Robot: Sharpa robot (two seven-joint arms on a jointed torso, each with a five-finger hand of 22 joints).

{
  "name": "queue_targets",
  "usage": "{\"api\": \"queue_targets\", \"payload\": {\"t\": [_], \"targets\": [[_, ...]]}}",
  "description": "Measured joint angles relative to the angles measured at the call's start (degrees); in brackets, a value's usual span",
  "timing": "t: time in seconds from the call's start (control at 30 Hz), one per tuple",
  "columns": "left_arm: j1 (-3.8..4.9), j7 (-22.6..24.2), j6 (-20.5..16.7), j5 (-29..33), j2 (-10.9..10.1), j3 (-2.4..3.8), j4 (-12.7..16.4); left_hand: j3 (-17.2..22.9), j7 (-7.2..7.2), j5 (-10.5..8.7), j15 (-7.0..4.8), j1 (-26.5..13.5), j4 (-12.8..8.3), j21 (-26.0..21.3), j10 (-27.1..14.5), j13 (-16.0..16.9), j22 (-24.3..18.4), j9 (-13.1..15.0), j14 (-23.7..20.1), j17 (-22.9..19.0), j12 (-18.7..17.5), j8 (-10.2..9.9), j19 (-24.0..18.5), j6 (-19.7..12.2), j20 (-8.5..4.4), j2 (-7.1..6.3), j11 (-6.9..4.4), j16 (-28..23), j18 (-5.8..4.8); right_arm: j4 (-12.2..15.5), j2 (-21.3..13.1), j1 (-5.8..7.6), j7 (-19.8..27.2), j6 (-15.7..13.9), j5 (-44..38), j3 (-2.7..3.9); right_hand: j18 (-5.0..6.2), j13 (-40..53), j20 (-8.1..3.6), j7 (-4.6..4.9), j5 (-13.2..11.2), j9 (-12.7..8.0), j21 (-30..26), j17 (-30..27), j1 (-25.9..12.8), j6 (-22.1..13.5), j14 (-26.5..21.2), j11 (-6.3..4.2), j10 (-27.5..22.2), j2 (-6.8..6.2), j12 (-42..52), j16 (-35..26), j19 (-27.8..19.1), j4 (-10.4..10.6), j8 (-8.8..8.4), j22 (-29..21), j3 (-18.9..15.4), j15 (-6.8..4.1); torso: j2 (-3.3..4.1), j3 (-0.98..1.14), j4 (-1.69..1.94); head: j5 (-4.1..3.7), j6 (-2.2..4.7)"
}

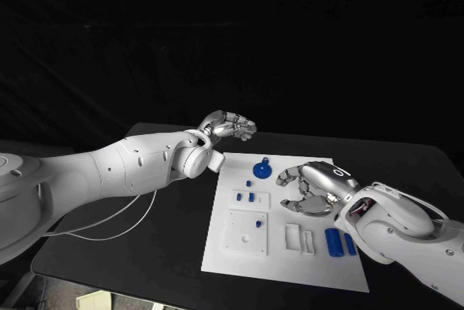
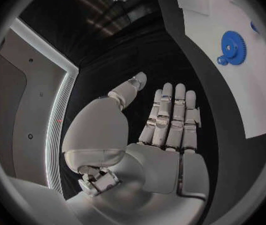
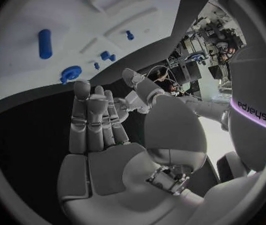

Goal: Assemble the parts on the task board

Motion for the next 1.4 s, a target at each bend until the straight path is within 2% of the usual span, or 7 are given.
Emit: {"api": "queue_targets", "payload": {"t": [0.27, 0.43, 0.73, 0.97, 1.1, 1.2, 1.4], "targets": [[-0.01, 0.0, 0.2, 0.0, 0.2, 0.0, -0.2, 0.0, 0.0, 0.0, 0.0, 0.0, 0.0, 0.0, 0.0, 0.0, 0.0, 0.0, 0.0, 0.0, 0.0, 0.0, 0.0, 0.0, 0.0, 0.0, 0.0, 0.0, 0.0, -5.2, -1.0, 1.54, -1.2, 2.5, -1.1, 0.35, -0.01, 0.0, 0.0, 0.07, 0.0, 0.0, 0.0, 0.0, 0.0, -0.1, 0.0, 0.0, 0.0, 0.0, 0.0, 0.0, 0.0, 0.0, 0.0, 0.0, 0.0, -0.01, 0.01, 0.03, 0.03, -0.87, 0.71], [-0.01, 0.0, 0.2, 0.0, 0.2, 0.0, -0.3, 0.0, -0.2, 0.0, 0.0, 0.0, 0.0, -0.2, 0.0, -0.1, 0.0, 0.0, 0.0, 0.0, 0.0, 0.0, 0.0, -0.2, 0.0, 0.0, 0.0, 0.0, 0.0, -6.3, -1.4, 1.5, -2.3, 4.8, -2.0, 0.27, -0.23, -0.8, 0.13, -0.77, -1.4, -0.1, -0.5, -0.2, -2.1, -1.5, -1.2, 0.54, -1.6, -2.56, -0.2, 0.0, -1.0, 0.0, 0.0, 0.0, -2.9, 0.71, 0.09, 0.07, 0.07, -1.02, 0.85], [-0.01, 0.0, 0.3, 0.0, 0.2, -0.01, -0.4, -0.2, -0.2, 0.0, 0.0, 0.0, 0.2, -0.2, 0.0, 0.0, 0.0, 0.0, 0.0, 0.0, 0.0, 0.0, 0.0, -0.2, 0.0, 0.0, 0.0, 0.0, 0.0, -7.8, -0.8, 1.49, -4.0, 9.1, -3.6, -0.33, -0.26, -1.3, 0.43, -1.49, -2.2, -0.1, -0.9, -0.3, -2.1, -2.0, -2.0, 0.47, -1.9, -2.57, 0.2, 0.0, -1.5, 0.1, 0.0, 0.1, -4.7, 0.77, 0.15, 0.07, 0.11, -1.25, 0.8], [-0.01, 0.0, 0.3, 0.0, 0.1, -0.01, -0.4, -0.2, -0.2, 0.0, 0.0, 0.0, 0.2, -0.2, 0.0, -0.1, 0.0, 0.0, 0.0, 0.1, 0.0, 0.0, 0.0, -0.2, 0.0, 0.0, 0.0, -0.2, 0.0, -7.6, -0.7, 1.47, -4.6, 11.3, -4.1, -0.67, -0.27, -1.2, 0.52, -1.25, -2.2, 0.2, -0.9, -0.5, -0.8, -1.7, -2.2, -0.32, 0.2, -0.85, 1.1, 0.0, -1.6, 0.1, 0.3, 0.2, -5.3, 0.54, 0.16, 0.07, 0.15, -1.27, 0.63], [-0.01, 0.0, 0.3, 0.0, 0.1, -0.01, -0.4, -0.2, -0.2, 0.0, 0.0, 0.0, 0.2, -0.2, 0.0, -0.1, 0.1, 0.0, 0.0, 0.1, 0.0, 0.0, 0.0, -0.2, 0.0, 0.0, 0.0, -0.2, 0.0, -7.7, -0.6, 1.47, -4.7, 12.1, -4.2, -0.86, -0.28, -0.9, 0.54, -0.83, -5.8, 0.2, -0.9, -0.9, 1.0, -0.8, -1.8, -0.94, 2.0, 1.47, 2.5, 0.2, -1.5, 0.2, 0.69, 0.3, -5.1, -0.31, 0.16, 0.03, 0.18, -1.27, 0.49], [-0.01, 0.0, 0.3, 0.0, 0.1, -0.01, -0.4, -0.2, -0.2, 0.0, 0.0, 0.0, 0.2, -0.2, 0.0, -0.1, 0.1, 0.0, 0.0, 0.1, 0.0, 0.0, 0.0, -0.2, 0.0, 0.0, 0.0, -0.2, 0.0, -7.7, -0.5, 1.47, -4.7, 12.6, -4.2, -0.9, -0.28, -0.8, 0.64, -0.74, -11.1, 0.2, -1.2, -1.3, 2.4, 0.2, -1.5, -1.31, 3.0, 2.79, 3.4, 0.2, -1.4, 1.1, 0.96, 0.2, -0.9, -0.62, 0.15, -0.03, 0.18, -1.3, 0.43], [-0.01, 0.0, 0.4, 0.0, 0.1, 0.0, -0.4, -0.2, -0.2, 0.0, 0.0, 0.0, 0.2, -0.2, 0.0, -0.1, 0.1, 0.0, 0.0, 0.1, 0.0, 0.0, 0.0, -0.2, 0.0, 0.0, 0.0, -0.2, 0.0, -7.4, -0.2, 1.41, -4.7, 13.2, -4.3, -1.06, -0.28, 0.0, 0.45, -1.6, -14.0, 0.0, -1.2, -1.6, 2.7, 2.7, -0.9, -2.5, 5.4, 2.48, 5.6, 0.3, -1.0, 3.3, 1.99, 0.5, 6.7, -1.52, 0.16, -0.03, 0.2, -1.28, 0.28]]}}
